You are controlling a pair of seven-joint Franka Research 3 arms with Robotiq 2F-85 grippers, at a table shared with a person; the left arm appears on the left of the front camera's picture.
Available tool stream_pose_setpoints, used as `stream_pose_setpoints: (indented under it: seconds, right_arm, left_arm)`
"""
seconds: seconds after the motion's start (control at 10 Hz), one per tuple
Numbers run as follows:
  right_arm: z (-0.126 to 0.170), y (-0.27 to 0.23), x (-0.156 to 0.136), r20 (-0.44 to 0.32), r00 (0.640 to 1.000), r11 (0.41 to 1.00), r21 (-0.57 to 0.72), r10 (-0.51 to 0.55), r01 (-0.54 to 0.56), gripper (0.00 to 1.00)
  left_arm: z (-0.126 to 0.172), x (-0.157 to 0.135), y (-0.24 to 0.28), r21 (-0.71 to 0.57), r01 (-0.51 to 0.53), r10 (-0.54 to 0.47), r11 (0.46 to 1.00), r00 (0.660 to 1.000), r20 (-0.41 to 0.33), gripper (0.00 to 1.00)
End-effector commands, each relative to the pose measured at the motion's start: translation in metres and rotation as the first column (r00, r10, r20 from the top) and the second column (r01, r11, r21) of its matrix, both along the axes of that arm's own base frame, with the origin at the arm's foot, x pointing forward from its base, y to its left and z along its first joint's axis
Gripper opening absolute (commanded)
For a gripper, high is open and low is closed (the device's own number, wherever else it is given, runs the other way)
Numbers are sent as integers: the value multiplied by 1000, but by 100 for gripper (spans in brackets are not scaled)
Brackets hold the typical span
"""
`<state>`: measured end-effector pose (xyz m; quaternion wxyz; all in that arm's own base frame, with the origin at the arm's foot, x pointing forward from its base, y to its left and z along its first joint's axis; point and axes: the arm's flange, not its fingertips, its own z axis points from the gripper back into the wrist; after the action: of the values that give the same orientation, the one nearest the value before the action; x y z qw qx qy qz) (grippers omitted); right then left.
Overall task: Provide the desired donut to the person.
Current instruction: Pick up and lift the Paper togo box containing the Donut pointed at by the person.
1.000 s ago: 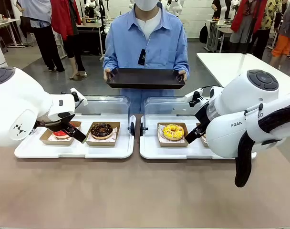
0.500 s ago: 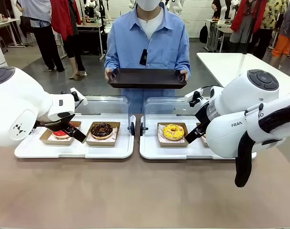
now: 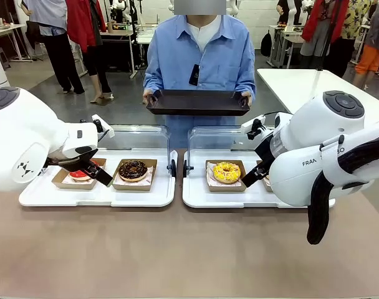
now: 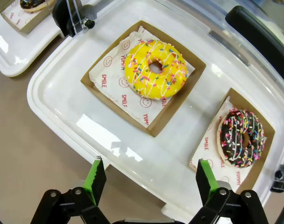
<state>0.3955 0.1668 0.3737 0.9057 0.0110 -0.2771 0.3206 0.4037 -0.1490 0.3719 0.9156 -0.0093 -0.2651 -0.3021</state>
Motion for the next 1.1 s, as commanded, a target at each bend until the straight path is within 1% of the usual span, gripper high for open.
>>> stream_pose_setpoints:
  seconds: [0.0, 0.6, 0.7, 0.8, 0.9, 1.0]
  right_arm:
    - [0, 0, 0, 0, 1000, 1000, 0, 0, 0, 100]
    - [0, 0, 0, 0, 1000, 1000, 0, 0, 0, 100]
    - [23, 3, -9, 36, 999, 1000, 3, -3, 3, 100]
    - [52, 5, -17, 73, 997, 1000, 5, -14, 13, 100]
    - [87, 5, -29, 94, 996, 1000, 3, 4, -4, 100]
    - [122, 0, -42, 130, 991, 1000, 3, -3, 2, 100]
  left_arm:
    - [0, 0, 0, 0, 0, 0, 1000, 1000, 0, 100]
    - [0, 0, 0, 0, 0, 0, 1000, 1000, 0, 100]
    - [27, -4, -6, 52, 11, -14, 999, 999, 49, 100]
    - [62, -2, -9, 98, 34, -44, 995, 994, 95, 100]
    - [98, 0, -10, 120, 32, -47, 992, 990, 131, 100]
    - [130, -3, -11, 112, 30, -47, 993, 987, 153, 100]
